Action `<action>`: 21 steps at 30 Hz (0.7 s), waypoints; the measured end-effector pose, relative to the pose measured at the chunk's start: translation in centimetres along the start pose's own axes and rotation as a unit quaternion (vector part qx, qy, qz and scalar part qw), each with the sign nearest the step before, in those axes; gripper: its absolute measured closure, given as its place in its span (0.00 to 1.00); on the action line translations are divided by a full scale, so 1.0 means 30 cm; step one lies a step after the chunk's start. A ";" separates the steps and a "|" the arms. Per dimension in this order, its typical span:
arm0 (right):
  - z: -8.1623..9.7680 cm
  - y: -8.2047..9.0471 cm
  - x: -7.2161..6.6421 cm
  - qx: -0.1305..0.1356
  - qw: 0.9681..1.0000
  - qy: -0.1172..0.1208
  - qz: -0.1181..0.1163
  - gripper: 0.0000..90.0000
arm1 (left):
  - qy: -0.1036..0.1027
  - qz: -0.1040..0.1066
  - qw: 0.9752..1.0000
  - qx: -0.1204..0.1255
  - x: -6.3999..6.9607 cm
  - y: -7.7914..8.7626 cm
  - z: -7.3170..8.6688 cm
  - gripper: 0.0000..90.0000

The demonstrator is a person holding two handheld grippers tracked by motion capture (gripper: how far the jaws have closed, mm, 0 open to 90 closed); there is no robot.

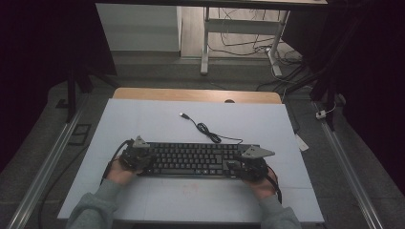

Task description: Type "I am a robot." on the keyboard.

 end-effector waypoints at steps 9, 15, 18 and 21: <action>0.000 0.000 0.000 -0.001 1.000 -0.001 0.001 0.60 | 0.003 0.002 1.000 -0.004 0.000 -0.003 0.003 0.99; 0.000 0.000 0.000 -0.002 1.000 -0.001 0.003 0.60 | 0.004 0.003 1.000 -0.008 -0.003 -0.010 0.007 0.99; 0.000 0.000 0.000 -0.001 1.000 -0.001 0.001 0.60 | 0.002 0.001 1.000 -0.002 -0.002 -0.006 0.006 0.99; 0.000 0.001 0.001 0.000 1.000 0.000 0.002 0.60 | 0.006 0.010 1.000 0.022 -0.001 0.016 -0.001 0.99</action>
Point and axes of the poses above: each handheld gripper's, and its own axes: y roughly backward along the jaws, z roughly out of its underside, x roughly to its right, the point moved 1 cm from there along -y, roughly forward along the jaws, and after that the axes turned 8 degrees about y, right-handed, at the moved point
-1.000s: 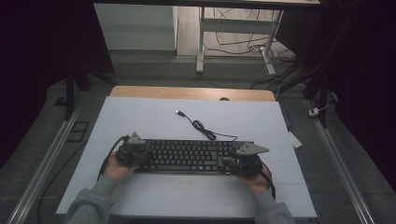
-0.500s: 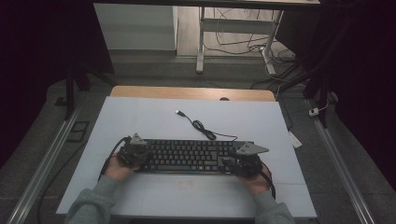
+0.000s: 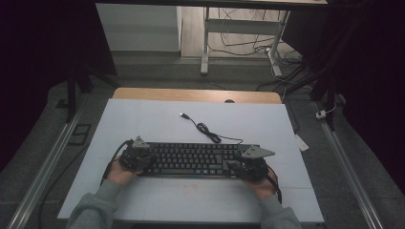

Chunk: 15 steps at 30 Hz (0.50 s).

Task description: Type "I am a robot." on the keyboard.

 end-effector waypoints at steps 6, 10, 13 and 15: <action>0.001 0.002 0.003 0.001 1.000 -0.003 0.002 0.60 | 0.019 0.016 0.999 0.038 -0.007 0.040 -0.013 0.89; 0.000 0.002 0.002 0.001 1.000 -0.001 0.001 0.60 | 0.032 0.016 0.998 0.053 -0.014 0.051 -0.014 0.67; 0.000 0.003 0.002 0.001 1.000 0.000 0.001 0.60 | 0.036 0.013 0.998 0.058 -0.019 0.056 -0.015 0.55; 0.000 0.002 0.002 0.003 1.000 -0.001 -0.001 0.60 | 0.041 0.016 0.997 0.058 -0.021 0.058 -0.016 0.49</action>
Point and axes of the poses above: each handheld gripper's, and its own axes: y roughly backward along the jaws, z roughly out of its underside, x roughly to its right, the point moved 1 cm from there along -y, roughly forward along the jaws, and after that the axes turned 8 degrees about y, right-handed, at the moved point
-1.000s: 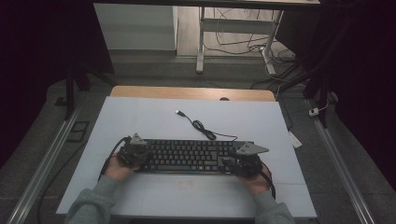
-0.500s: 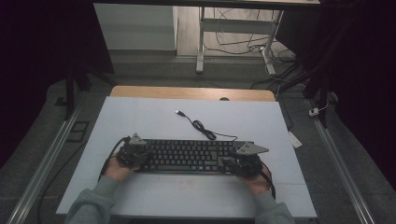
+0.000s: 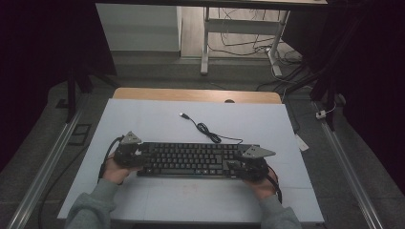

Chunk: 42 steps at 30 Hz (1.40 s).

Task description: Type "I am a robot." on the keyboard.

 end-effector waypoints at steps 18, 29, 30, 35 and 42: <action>0.001 0.001 0.002 0.002 1.000 -0.001 0.000 0.59 | 0.003 0.010 1.000 0.003 0.003 0.013 -0.011 0.36; 0.002 0.000 0.002 0.000 1.000 -0.001 0.002 0.60 | -0.003 0.014 1.000 0.005 0.013 0.016 -0.014 0.36; 0.002 0.000 0.002 0.000 1.000 0.000 0.003 0.60 | -0.005 0.015 1.000 0.005 0.014 0.015 -0.014 0.36; 0.002 0.000 0.002 -0.001 1.000 -0.001 0.003 0.60 | -0.008 0.023 1.000 0.007 0.028 0.016 -0.016 0.37; 0.002 0.000 0.002 -0.001 1.000 0.000 0.003 0.60 | -0.029 0.039 0.999 0.005 0.067 0.012 -0.021 0.38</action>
Point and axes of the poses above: each handheld gripper's, and its own axes: y roughly backward along the jaws, z roughly out of its underside, x roughly to its right, the point moved 1 cm from there along -y, roughly forward along the jaws, and after that the axes turned 8 degrees about y, right-handed, at the moved point
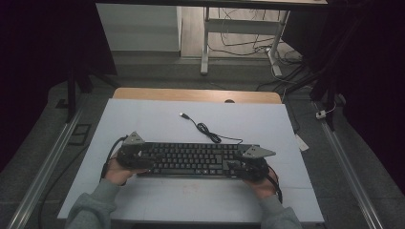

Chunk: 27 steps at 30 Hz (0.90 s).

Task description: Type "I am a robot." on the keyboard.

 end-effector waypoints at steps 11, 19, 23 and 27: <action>0.000 0.000 0.000 0.000 1.000 0.000 0.001 0.60 | -0.023 0.021 0.999 -0.011 0.046 -0.016 -0.003 0.41; -0.001 0.001 0.000 0.002 1.000 -0.001 0.000 0.60 | -0.034 0.041 0.998 -0.018 0.075 -0.030 -0.002 0.44; -0.001 0.001 0.000 0.002 1.000 0.000 0.000 0.60 | -0.044 0.050 0.998 -0.023 0.092 -0.040 0.000 0.47; -0.001 0.003 0.001 0.003 1.000 -0.001 0.000 0.60 | -0.049 0.057 0.997 -0.028 0.107 -0.051 0.002 0.48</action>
Point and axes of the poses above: each handheld gripper's, and its own axes: y roughly backward along the jaws, z roughly out of its underside, x roughly to its right, the point moved 1 cm from there along -y, roughly forward along the jaws, and after that the axes turned 8 degrees about y, right-handed, at the moved point
